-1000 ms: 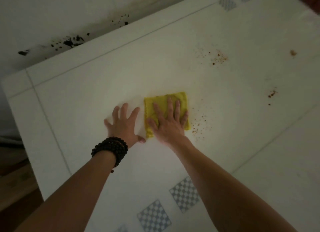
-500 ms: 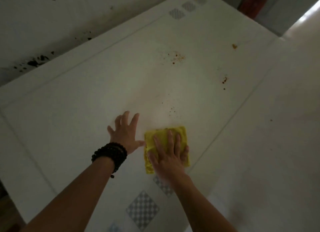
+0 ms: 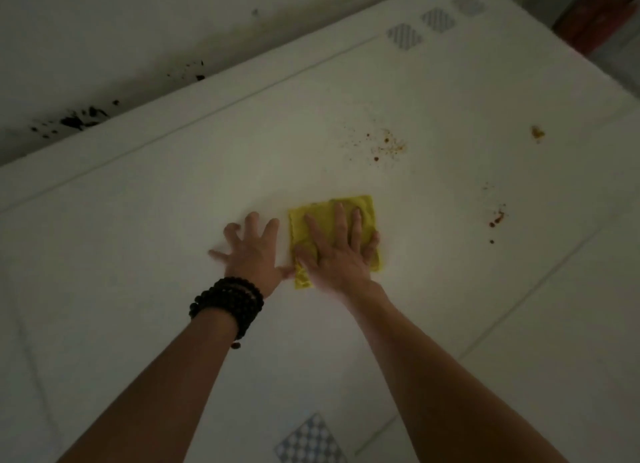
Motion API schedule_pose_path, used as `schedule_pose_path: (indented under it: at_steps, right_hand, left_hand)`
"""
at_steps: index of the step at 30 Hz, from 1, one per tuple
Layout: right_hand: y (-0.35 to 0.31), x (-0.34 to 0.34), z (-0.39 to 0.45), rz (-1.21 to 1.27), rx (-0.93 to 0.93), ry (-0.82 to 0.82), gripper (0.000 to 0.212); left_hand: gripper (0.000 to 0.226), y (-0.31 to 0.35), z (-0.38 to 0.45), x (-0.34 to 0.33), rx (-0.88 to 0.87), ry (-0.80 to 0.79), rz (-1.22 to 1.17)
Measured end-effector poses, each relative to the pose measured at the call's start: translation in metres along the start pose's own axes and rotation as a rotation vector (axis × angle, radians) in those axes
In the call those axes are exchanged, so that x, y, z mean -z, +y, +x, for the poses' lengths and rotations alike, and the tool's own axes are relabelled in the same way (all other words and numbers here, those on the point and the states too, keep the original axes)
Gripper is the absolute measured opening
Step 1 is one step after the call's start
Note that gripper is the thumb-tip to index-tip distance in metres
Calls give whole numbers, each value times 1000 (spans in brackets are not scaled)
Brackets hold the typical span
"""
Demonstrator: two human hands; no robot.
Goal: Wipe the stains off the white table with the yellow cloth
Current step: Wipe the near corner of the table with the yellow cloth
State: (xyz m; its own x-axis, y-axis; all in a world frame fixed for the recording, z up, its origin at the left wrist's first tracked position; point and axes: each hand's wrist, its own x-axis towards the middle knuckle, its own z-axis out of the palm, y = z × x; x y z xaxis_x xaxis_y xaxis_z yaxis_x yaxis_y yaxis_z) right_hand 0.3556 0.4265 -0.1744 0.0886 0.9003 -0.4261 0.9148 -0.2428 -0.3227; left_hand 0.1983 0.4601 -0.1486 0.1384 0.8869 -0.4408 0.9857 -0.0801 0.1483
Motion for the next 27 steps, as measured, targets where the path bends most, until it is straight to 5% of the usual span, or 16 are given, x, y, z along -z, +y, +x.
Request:
schedule_pose_path:
  at_steps: [5, 12, 18, 27]
  right_hand:
    - [1, 19, 34, -56, 80, -71, 66]
    - [29, -9, -56, -34, 106, -81, 67]
    - [55, -25, -120, -75, 13, -101, 65]
    - [13, -9, -39, -68, 65, -68, 68]
  left_hand:
    - [113, -1, -1, 6, 2, -107, 116]
    - [138, 15, -38, 3, 21, -283, 171]
    - [139, 38, -66, -19, -7, -271, 137]
    - [131, 2, -47, -10, 30, -161, 168]
